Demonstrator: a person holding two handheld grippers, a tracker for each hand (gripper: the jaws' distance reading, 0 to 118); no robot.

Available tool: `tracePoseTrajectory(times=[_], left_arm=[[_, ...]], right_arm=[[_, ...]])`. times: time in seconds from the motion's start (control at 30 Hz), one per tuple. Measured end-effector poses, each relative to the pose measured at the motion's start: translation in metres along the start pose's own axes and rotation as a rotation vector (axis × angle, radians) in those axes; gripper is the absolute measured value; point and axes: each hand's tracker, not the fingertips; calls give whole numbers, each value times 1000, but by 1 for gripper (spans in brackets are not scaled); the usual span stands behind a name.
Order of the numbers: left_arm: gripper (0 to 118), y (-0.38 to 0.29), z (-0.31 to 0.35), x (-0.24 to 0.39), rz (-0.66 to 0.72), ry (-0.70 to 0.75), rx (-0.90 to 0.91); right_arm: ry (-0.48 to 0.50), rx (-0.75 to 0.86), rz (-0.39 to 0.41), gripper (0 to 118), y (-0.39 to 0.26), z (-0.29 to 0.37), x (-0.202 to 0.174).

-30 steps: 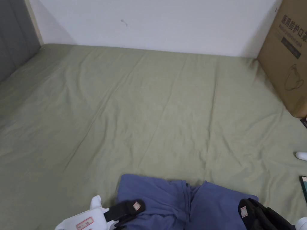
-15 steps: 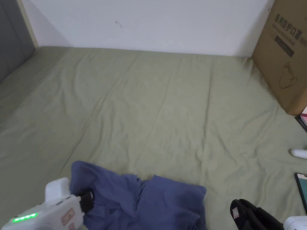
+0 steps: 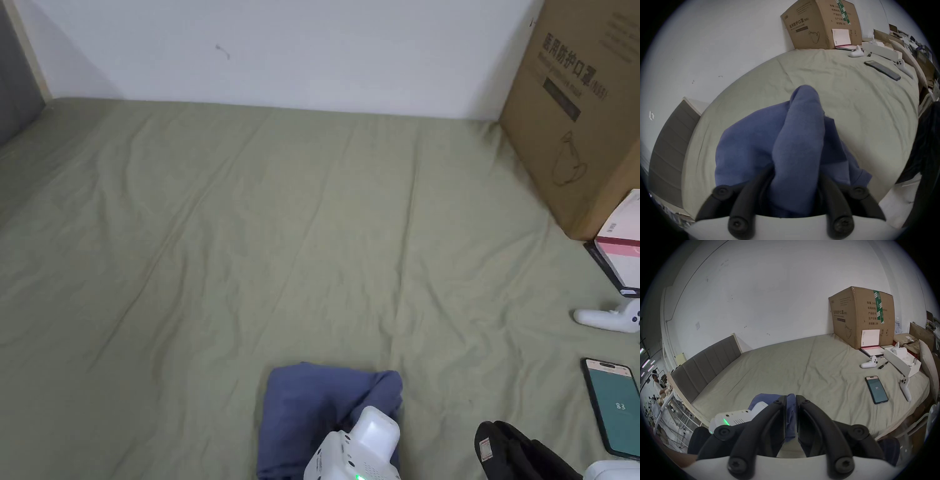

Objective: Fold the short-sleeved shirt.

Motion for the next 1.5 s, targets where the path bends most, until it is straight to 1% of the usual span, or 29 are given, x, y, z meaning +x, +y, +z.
tracePoseTrajectory(times=[0.03, 0.1, 0.13, 0.2, 0.27, 0.33, 0.37, 0.4, 0.43, 0.47, 0.5, 0.57, 0.67, 0.73, 0.8, 0.87, 0.93, 1.0, 1.1, 1.13, 1.17, 1.23, 1.27, 1.33, 1.37, 1.4, 1.43, 1.47, 1.5], left_arm=[[39, 4, 4, -8, 39, -57, -4], [99, 10, 21, -34, 195, -194, 56], [115, 10, 34, -43, 233, -223, 106], [113, 10, 59, -68, 333, -344, 246], [114, 1, 63, -91, 465, -494, 270], [112, -7, 60, -108, 676, -601, 282], [108, -15, 51, -116, 808, -622, 278], [95, -21, 38, -120, 928, -649, 241], [59, -26, 28, -121, 998, -640, 187], [27, -25, 18, -114, 1048, -624, 154], [9, -29, 10, -109, 1065, -635, 148], [9, -30, -2, -92, 1049, -646, 145], [9, -29, -18, -67, 1071, -673, 40], [9, -26, -25, -50, 1015, -712, 3], [9, -26, -31, -39, 967, -664, -47], [6, -25, -30, -41, 979, -639, -36], [7, -19, -19, -50, 974, -657, -27], [7, -18, 10, -68, 895, -658, 75], [8, -32, 50, -98, 850, -609, 129], [21, -40, 60, -111, 852, -585, 144], [44, -47, 67, -123, 863, -547, 152], [109, -61, 71, -146, 872, -509, 150], [118, -71, 68, -160, 873, -482, 146], [118, -88, 60, -181, 908, -469, 151], [118, -96, 50, -189, 953, -492, 111], [118, -106, 37, -198, 1011, -562, 77], [118, -112, 26, -200, 1062, -597, 52], [118, -118, 14, -201, 1116, -655, 39], [118, -125, -5, -202, 1147, -711, 23]], right_arm=[[-1, 1, 2, 12, 0, 0, 1], [1, -1, 1, 12, 1, 0, 4], [3, 0, 0, 12, 1, 1, 5], [5, 2, -4, 12, 1, 2, 6], [6, -1, -9, 12, 0, 2, 8], [2, -8, -7, 12, -2, 1, 10], [-2, -13, -6, 12, -4, 0, 13], [-6, -20, -10, 12, -6, -1, 15], [-11, -26, -18, 12, -7, -2, 17], [-13, -31, -27, 12, -8, -2, 19], [-16, -35, -35, 12, -8, -3, 21], [-26, -52, -33, 12, -8, -1, 18], [-53, -97, -53, 12, -12, -3, 23], [-54, -111, -57, 12, -9, -7, 25], [-40, -132, -71, 12, -13, -13, 32], [-33, -151, -68, 12, -9, -22, 36], [-5, -164, -49, 12, -9, -30, 32], [70, -230, -56, 12, -6, -56, 32], [202, -293, -113, 12, -24, -102, 27], [263, -313, -166, 12, -30, -119, 32], [330, -327, -233, 12, -40, -129, 33], [422, -368, -320, 12, -55, -156, 44], [464, -412, -355, 12, -62, -166, 49], [404, -474, -324, 12, -74, -177, 53], [349, -486, -273, 12, -78, -181, 55], [301, -503, -258, 12, -83, -185, 59], [297, -509, -286, 12, -88, -181, 58], [348, -492, -364, 12, -90, -181, 63], [366, -475, -399, 12, -89, -180, 65]])
